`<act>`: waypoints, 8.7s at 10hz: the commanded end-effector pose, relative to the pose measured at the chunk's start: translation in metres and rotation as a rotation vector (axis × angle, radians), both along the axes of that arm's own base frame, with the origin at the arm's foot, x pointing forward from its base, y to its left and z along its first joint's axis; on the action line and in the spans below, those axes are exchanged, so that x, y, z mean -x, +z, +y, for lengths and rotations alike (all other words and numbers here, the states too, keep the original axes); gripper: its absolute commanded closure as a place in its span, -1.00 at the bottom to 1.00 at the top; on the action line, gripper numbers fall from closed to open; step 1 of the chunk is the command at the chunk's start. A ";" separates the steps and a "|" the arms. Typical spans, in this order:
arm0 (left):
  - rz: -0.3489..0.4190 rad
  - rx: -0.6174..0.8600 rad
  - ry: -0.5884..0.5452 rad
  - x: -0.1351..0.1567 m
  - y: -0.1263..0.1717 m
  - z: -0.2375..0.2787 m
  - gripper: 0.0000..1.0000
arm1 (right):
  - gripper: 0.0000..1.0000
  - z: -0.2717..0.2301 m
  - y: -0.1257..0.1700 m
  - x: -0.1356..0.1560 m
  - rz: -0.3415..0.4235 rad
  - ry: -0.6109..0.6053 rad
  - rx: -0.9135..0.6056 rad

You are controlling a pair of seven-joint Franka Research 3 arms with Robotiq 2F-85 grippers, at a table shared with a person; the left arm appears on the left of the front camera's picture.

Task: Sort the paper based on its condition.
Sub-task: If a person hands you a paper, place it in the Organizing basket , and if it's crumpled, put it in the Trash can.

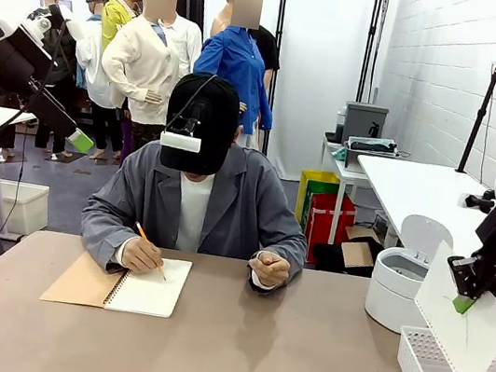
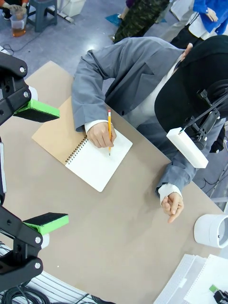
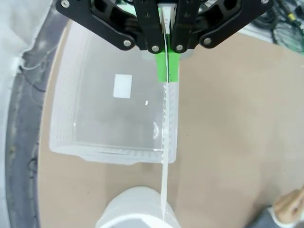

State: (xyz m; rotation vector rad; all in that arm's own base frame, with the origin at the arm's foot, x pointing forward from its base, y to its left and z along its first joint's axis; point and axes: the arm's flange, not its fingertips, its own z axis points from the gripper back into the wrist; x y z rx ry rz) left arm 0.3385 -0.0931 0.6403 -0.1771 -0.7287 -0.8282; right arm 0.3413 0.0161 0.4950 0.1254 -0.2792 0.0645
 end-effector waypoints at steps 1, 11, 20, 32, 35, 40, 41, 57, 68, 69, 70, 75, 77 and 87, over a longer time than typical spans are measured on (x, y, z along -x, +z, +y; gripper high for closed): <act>0.010 0.007 -0.002 0.001 0.000 0.000 -1.00 | 1.00 0.000 -0.007 0.016 -0.028 -0.054 -0.048; 0.010 0.007 -0.002 0.001 0.000 0.000 -1.00 | 1.00 -0.001 -0.021 0.012 0.018 -0.009 -0.032; 0.010 0.007 -0.002 0.001 0.000 0.000 -1.00 | 1.00 -0.009 -0.079 0.041 0.153 -0.020 -0.069; 0.010 0.007 -0.002 0.001 0.000 0.000 -1.00 | 1.00 -0.009 -0.151 0.056 0.212 -0.022 -0.062; 0.010 0.007 -0.002 0.001 0.000 0.000 -1.00 | 0.23 -0.012 -0.149 0.063 0.235 -0.048 -0.050; 0.010 0.007 -0.002 0.001 0.000 0.000 -1.00 | -1.00 -0.015 -0.144 0.066 0.242 -0.061 -0.036; 0.010 0.007 -0.002 0.001 0.000 0.000 -1.00 | -1.00 -0.016 -0.142 0.066 0.251 -0.063 -0.026; 0.010 0.007 -0.002 0.001 0.000 0.000 -1.00 | -1.00 -0.056 -0.044 0.005 0.261 -0.024 0.184; 0.010 0.007 -0.002 0.001 0.000 0.000 -1.00 | -1.00 0.104 0.075 -0.009 -0.075 0.656 0.376; 0.010 0.007 -0.002 0.001 0.000 0.000 -1.00 | -1.00 0.126 0.093 -0.011 -0.125 0.703 0.368; 0.010 0.007 -0.002 0.001 0.000 0.000 -1.00 | -1.00 0.144 0.107 -0.015 -0.168 0.747 0.324; 0.010 0.007 -0.002 0.001 0.000 0.000 -1.00 | -1.00 0.202 0.155 -0.040 -0.287 0.861 0.100; 0.010 0.007 -0.002 0.001 0.000 0.000 -1.00 | -1.00 0.218 0.163 -0.047 -0.310 0.874 -0.010; 0.010 0.007 -0.002 0.001 0.000 0.000 -1.00 | -1.00 0.236 0.130 -0.063 -0.424 0.945 -0.168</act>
